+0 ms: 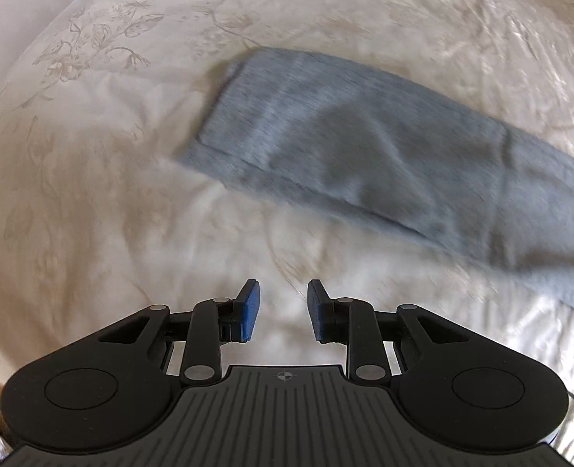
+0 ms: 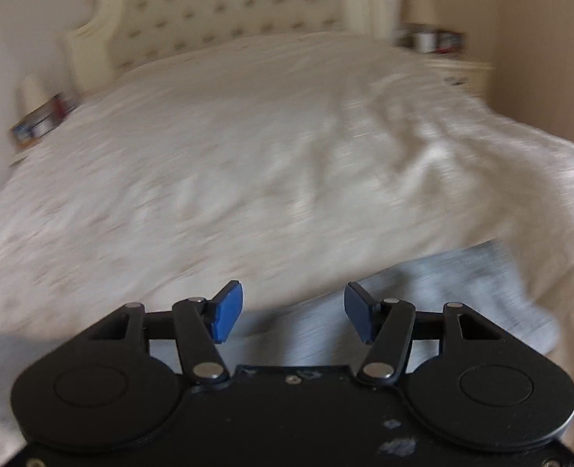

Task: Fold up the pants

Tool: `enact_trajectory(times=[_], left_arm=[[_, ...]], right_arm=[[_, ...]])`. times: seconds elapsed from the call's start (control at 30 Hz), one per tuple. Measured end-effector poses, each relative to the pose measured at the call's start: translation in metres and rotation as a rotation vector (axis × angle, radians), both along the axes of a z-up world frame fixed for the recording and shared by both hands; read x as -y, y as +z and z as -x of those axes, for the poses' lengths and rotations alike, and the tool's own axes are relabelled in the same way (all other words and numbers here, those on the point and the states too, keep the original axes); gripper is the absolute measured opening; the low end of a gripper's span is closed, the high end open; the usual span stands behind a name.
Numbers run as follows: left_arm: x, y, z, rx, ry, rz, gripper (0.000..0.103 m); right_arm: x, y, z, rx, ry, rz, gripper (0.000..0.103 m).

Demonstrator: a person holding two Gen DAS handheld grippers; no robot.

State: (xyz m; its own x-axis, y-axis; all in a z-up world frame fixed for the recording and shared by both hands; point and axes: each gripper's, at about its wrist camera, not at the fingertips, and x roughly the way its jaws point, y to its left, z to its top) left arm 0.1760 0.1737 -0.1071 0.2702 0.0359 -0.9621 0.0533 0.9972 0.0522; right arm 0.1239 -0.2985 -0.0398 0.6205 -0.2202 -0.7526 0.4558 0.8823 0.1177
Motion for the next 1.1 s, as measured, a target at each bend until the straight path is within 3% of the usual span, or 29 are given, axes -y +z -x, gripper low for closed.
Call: enact_trajectory(times=[0.23, 0.5, 0.67, 1.1], left_arm=[[-0.035, -0.013, -0.041, 0.009, -0.059, 0.013, 0.026], [-0.066, -0.029, -0.055, -0.040, -0.120, 0.034, 0.026], [-0.085, -0.032, -0.060, -0.060, -0.095, 0.055, 0.026], [-0.129, -0.032, -0.083, -0.051, 0.020, 0.042, 0.026]], right_arm=[[-0.154, -0.038, -0.033, -0.088, 0.229, -0.138, 0.052], [-0.317, -0.081, -0.064, -0.186, 0.508, -0.091, 0.050], [-0.370, -0.097, -0.091, -0.212, 0.664, -0.005, 0.050], [-0.466, -0.111, -0.152, -0.168, 0.903, 0.049, 0.044]])
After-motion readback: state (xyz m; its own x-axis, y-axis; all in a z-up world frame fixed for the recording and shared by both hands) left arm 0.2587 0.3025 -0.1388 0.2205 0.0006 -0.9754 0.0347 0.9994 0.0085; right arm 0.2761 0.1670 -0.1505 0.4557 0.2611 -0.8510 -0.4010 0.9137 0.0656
